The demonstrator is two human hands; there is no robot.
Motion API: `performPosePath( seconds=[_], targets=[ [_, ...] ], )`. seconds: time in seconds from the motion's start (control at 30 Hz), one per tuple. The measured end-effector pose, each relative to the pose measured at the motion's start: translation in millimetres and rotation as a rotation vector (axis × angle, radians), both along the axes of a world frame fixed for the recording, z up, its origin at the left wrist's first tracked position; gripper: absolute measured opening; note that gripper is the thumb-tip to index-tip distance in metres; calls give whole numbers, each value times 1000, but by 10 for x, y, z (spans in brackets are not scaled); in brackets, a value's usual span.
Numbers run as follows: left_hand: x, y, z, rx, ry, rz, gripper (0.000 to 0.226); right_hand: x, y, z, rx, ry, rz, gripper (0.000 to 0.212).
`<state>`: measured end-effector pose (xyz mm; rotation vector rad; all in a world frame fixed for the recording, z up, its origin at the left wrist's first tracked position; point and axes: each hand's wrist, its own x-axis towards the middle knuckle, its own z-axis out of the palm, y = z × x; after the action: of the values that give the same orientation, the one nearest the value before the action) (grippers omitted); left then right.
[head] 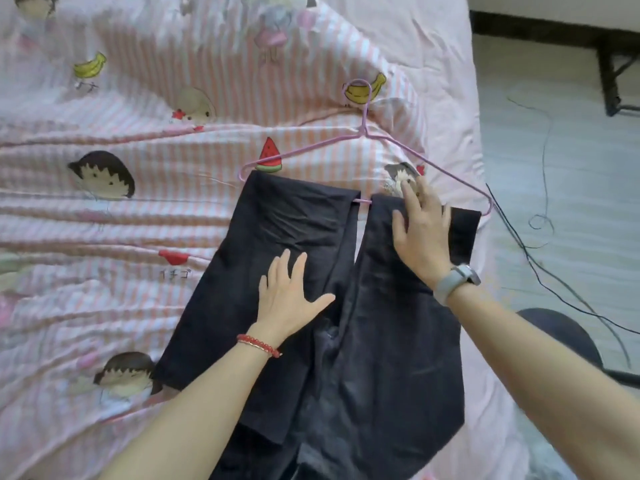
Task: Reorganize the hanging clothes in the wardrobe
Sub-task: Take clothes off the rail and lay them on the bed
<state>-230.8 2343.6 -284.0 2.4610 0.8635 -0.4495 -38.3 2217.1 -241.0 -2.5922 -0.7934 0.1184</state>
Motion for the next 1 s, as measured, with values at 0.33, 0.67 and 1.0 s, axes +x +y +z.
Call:
performPosePath(
  seconds=[0.33,0.67,1.0],
  targets=[
    [-657,126,-104,153,16,354,87,-1436,-988,-119,51,428,-572,79],
    [-1174,369,-125,19,160,533,106,-1897,-1214,-99,-131,377,-703,81],
    [-1683,255,400,-222,-235,607,36,-2891,-699,157,11,-8,231,61]
  ],
)
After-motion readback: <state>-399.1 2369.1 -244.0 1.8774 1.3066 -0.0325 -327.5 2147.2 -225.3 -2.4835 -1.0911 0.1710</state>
